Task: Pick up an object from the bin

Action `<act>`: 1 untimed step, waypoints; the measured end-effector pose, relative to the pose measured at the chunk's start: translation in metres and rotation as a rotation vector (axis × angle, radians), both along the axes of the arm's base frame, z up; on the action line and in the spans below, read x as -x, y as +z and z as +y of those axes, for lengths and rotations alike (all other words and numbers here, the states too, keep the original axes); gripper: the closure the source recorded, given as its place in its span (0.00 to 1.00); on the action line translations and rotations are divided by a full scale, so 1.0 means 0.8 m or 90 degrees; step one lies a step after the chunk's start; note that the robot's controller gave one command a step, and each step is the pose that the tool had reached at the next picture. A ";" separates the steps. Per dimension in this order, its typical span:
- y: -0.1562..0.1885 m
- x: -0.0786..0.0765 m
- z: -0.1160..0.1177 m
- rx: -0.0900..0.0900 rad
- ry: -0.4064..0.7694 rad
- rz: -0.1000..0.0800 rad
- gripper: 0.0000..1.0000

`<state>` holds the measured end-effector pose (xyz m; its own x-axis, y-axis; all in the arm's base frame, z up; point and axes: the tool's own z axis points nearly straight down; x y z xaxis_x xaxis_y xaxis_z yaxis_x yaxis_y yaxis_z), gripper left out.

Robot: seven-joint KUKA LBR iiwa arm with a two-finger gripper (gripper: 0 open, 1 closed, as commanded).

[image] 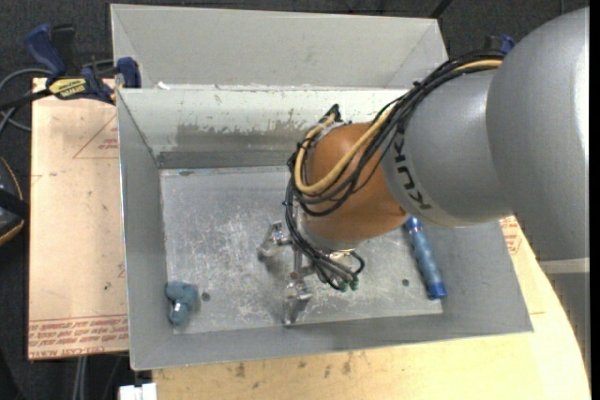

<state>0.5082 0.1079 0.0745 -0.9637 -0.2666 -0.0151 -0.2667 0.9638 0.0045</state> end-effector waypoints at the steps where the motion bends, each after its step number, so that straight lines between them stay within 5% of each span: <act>1: 0.033 0.010 0.087 0.001 -0.081 0.007 0.00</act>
Offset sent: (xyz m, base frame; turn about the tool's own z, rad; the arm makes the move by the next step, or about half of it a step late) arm -0.0075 0.0649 0.0255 0.1319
